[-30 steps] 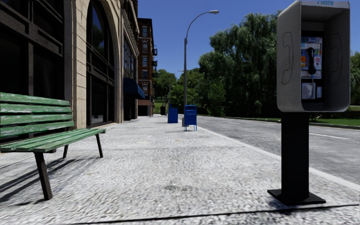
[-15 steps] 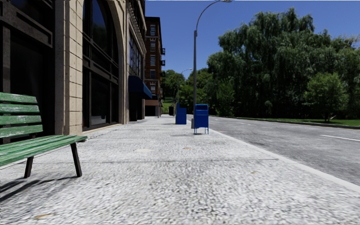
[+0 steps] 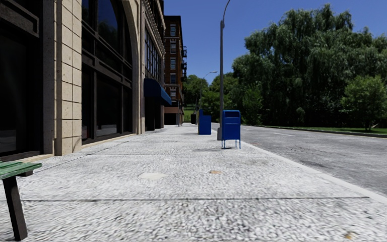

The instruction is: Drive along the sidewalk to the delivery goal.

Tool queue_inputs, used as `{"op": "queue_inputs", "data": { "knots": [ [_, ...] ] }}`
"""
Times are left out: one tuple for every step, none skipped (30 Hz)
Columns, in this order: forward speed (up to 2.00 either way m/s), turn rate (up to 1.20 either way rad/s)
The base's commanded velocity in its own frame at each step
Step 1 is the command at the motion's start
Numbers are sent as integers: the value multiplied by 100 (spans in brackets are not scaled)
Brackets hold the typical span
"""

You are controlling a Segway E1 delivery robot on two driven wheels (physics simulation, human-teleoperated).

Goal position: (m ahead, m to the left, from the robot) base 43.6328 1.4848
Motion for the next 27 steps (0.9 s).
{"op": "queue_inputs", "data": {
  "knots": [
    [200, 25],
    [200, 25],
    [200, 25],
    [200, 25],
    [200, 25],
    [200, 25],
    [200, 25],
    [200, 25],
    [200, 25],
    [200, 25],
    [200, 25],
    [200, 25],
    [200, 25],
    [200, 25],
    [200, 25],
    [200, 25],
    [200, 18],
    [200, 9],
    [200, 5],
    [200, 3],
    [200, 3],
    [200, 3],
    [200, 1],
    [200, 0],
    [200, 0],
    [200, 0],
    [200, 0]
  ]
}}
